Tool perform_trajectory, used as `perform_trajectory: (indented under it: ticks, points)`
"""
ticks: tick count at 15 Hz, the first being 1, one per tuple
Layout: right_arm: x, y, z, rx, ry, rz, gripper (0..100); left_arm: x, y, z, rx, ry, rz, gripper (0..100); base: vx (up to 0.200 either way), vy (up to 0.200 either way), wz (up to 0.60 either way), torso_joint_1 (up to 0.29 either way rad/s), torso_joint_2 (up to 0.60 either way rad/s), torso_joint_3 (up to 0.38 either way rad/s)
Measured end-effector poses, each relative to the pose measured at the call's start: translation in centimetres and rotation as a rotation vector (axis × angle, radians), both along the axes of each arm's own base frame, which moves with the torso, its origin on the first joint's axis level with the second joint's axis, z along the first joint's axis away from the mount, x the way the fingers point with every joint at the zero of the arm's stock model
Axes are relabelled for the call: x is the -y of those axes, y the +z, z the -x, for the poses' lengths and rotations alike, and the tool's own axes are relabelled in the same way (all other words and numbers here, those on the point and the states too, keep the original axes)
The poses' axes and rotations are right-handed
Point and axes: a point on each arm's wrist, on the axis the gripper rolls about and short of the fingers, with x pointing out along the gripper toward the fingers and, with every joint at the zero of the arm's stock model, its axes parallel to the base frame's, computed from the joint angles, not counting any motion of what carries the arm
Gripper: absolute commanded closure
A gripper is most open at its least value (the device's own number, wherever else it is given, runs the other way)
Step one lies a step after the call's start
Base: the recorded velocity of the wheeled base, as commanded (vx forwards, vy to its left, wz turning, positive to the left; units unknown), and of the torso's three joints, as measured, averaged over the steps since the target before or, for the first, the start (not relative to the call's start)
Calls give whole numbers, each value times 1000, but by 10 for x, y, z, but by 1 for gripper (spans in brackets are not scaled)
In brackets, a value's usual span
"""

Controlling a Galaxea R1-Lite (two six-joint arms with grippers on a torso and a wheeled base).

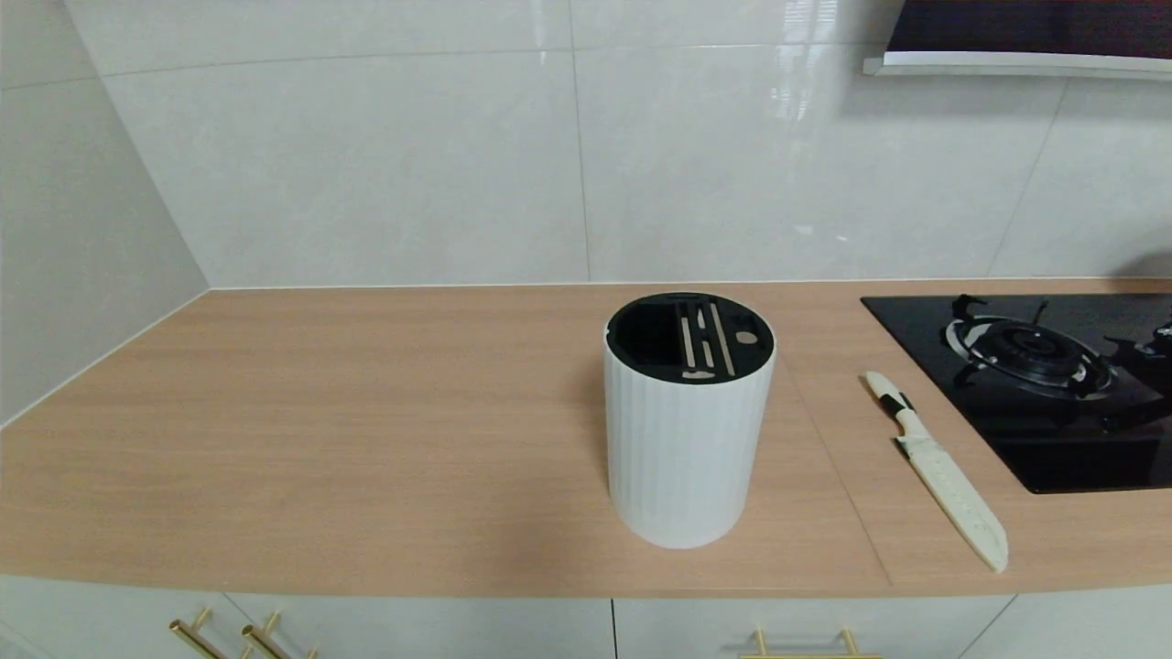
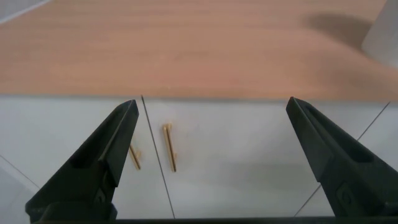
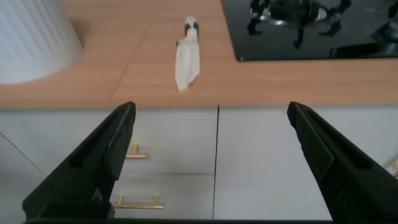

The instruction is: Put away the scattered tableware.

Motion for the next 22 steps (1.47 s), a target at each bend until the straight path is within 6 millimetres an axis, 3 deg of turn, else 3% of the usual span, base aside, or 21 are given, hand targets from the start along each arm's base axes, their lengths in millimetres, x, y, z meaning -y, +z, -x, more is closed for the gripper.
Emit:
perform_trajectory:
  ticks: [9,22]
  points:
    - [0,0,0,0,0,0,0,0,0,0,1,0,0,0,0,0,0,243,-534,-287]
    - [0,2,0,2,-12,31,0,0,0,0,0,1,0,0,0,0,0,3,-5,-4]
